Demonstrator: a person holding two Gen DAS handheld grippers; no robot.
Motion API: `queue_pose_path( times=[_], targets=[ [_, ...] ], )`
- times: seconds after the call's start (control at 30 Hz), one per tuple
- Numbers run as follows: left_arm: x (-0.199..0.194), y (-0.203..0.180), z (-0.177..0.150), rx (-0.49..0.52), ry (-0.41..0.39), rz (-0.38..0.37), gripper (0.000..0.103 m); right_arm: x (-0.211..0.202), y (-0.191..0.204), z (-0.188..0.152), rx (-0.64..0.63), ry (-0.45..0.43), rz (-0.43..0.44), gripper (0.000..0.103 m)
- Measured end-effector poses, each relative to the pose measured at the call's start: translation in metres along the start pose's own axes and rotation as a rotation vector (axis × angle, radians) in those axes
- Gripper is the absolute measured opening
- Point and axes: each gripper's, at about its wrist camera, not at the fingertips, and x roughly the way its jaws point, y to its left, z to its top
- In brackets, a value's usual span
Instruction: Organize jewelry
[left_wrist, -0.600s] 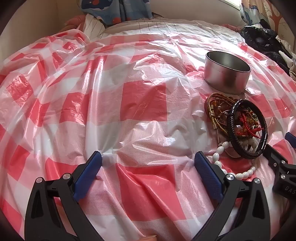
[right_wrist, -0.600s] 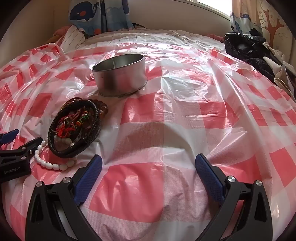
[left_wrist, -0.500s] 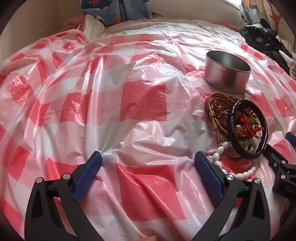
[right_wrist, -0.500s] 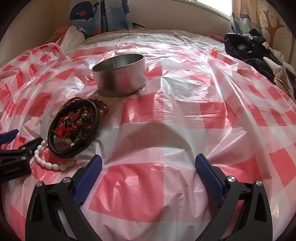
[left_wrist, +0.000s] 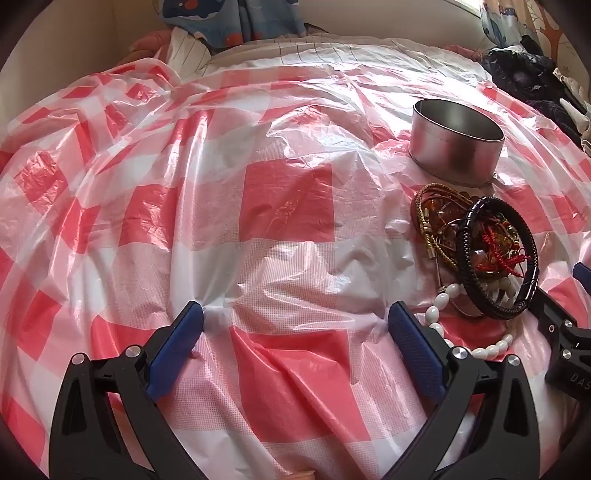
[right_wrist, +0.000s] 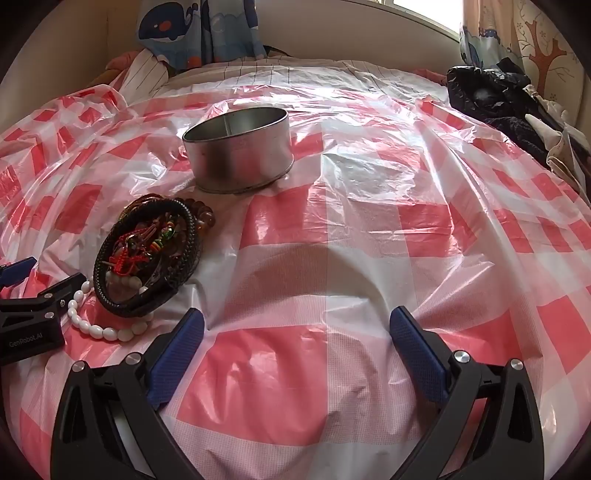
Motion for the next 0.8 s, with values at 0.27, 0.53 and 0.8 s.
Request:
queue_pose_path(
  times=[0.27,0.53,0.8],
  targets=[
    [-0.0005,-0.0009,0.0005,0.000,0.002,0.002,0.097,0.0000,0.0000,-0.0001,-0.001,0.000,-0.001,0.097],
    [0.0051,0.0019,0.0017,-0.009,0.008,-0.008,0.097,-0.0001,0.0008,-0.0002,-0.001,0.011,-0.001,0.097],
    [0.0046,0.0012,0.0026,-0.011,0.008,-0.008,0.097,0.0042,-0.0003,0.0019,-0.006,0.020,-0.007,0.097]
  ],
)
